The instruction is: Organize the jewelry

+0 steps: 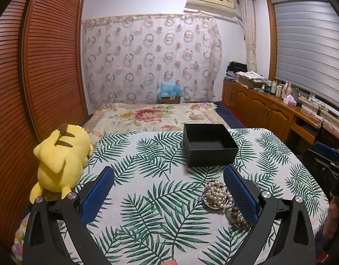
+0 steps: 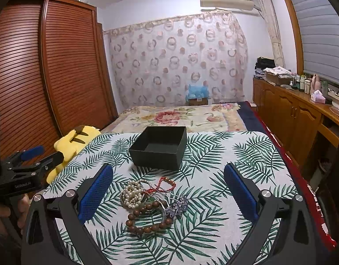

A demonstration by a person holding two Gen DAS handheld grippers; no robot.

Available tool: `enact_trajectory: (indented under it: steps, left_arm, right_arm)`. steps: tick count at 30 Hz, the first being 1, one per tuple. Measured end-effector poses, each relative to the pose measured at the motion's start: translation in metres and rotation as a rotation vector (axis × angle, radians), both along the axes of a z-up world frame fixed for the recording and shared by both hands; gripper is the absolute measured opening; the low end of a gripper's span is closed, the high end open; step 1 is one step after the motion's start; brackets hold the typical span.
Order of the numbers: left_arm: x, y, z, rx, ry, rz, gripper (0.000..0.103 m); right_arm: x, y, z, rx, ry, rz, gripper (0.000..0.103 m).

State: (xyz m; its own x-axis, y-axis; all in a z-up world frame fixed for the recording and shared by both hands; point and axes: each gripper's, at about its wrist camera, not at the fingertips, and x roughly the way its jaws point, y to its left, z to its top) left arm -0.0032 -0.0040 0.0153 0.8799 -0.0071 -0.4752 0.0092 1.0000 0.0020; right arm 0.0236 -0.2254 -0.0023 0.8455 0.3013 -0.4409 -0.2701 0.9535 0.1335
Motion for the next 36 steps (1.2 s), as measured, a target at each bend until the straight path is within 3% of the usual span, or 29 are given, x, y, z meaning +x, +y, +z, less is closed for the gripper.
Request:
enact_trajectory:
  steps: [36]
  left_arm:
    - [-0.005,-0.005,0.007,-0.004,-0.010,-0.005,0.096]
  right_arm:
    - [-0.004,0.008,0.015,0.006,-0.010,0.003,0.101]
